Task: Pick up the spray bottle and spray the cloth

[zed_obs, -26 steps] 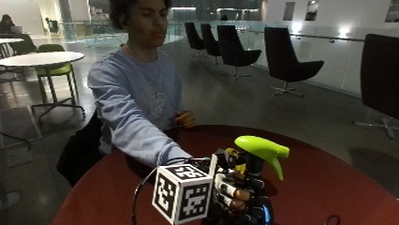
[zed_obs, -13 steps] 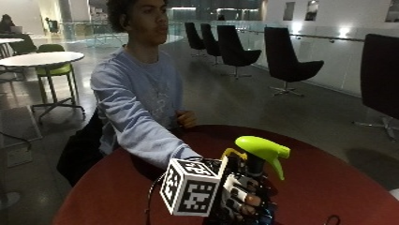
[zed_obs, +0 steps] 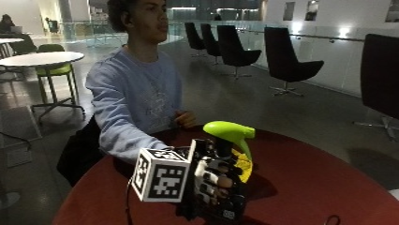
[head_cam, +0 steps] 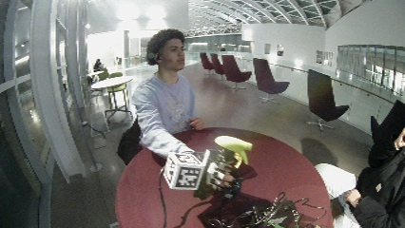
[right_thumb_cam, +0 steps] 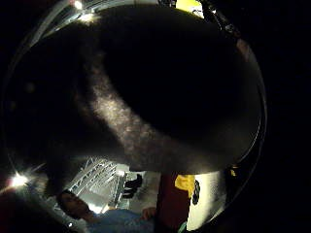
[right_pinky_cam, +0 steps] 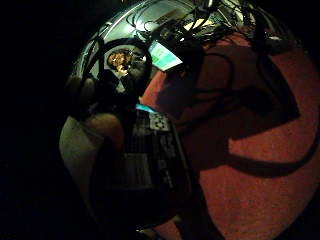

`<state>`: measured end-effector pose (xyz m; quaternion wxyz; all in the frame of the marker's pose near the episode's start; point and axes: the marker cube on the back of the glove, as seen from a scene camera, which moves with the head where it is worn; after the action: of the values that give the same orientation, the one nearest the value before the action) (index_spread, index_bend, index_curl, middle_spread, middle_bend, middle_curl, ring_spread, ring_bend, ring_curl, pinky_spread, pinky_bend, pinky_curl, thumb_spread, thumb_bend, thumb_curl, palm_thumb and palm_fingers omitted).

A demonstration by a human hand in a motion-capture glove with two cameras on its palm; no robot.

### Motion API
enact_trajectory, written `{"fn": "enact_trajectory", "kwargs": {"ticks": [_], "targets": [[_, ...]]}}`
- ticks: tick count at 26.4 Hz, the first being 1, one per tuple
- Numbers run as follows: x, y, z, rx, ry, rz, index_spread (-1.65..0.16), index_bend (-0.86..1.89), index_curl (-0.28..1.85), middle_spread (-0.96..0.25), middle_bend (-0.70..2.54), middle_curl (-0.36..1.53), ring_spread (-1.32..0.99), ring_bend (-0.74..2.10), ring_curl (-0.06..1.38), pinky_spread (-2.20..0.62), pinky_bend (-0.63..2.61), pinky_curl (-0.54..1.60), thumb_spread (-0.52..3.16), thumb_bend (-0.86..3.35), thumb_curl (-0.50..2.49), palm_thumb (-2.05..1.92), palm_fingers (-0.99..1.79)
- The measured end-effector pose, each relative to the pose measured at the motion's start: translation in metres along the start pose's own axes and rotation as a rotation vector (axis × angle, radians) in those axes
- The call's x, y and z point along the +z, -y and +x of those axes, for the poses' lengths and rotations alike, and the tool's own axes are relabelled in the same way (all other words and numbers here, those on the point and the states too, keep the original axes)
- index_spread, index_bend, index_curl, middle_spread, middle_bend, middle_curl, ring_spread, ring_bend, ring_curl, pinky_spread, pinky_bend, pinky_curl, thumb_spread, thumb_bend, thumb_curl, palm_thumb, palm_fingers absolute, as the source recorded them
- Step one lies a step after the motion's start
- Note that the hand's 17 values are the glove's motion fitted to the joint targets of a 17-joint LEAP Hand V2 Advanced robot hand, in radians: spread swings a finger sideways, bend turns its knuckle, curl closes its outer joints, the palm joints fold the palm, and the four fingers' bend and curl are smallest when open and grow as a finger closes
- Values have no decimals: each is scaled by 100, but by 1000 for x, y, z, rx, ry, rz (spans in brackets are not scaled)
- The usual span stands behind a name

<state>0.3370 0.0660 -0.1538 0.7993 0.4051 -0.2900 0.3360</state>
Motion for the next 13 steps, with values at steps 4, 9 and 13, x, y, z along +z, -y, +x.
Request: {"fn": "enact_trajectory", "kwargs": {"ticks": [4, 9, 13], "targets": [[-30, -31, -6, -29, 25, -23, -27, 15, 36, -9, 22, 40, -3, 38, 36, 18, 27, 35, 77, -2, 54, 99, 108], [-54, -65, -13, -50, 17, -102, -27, 15, 37, -10, 21, 41, -3, 37, 37, 18, 26, 35, 75, -3, 56, 99, 109], [-60, -75, -24, -61, -23, -207, -26, 15, 37, -10, 21, 42, -3, 38, 37, 17, 26, 35, 73, -3, 57, 98, 110]]}}
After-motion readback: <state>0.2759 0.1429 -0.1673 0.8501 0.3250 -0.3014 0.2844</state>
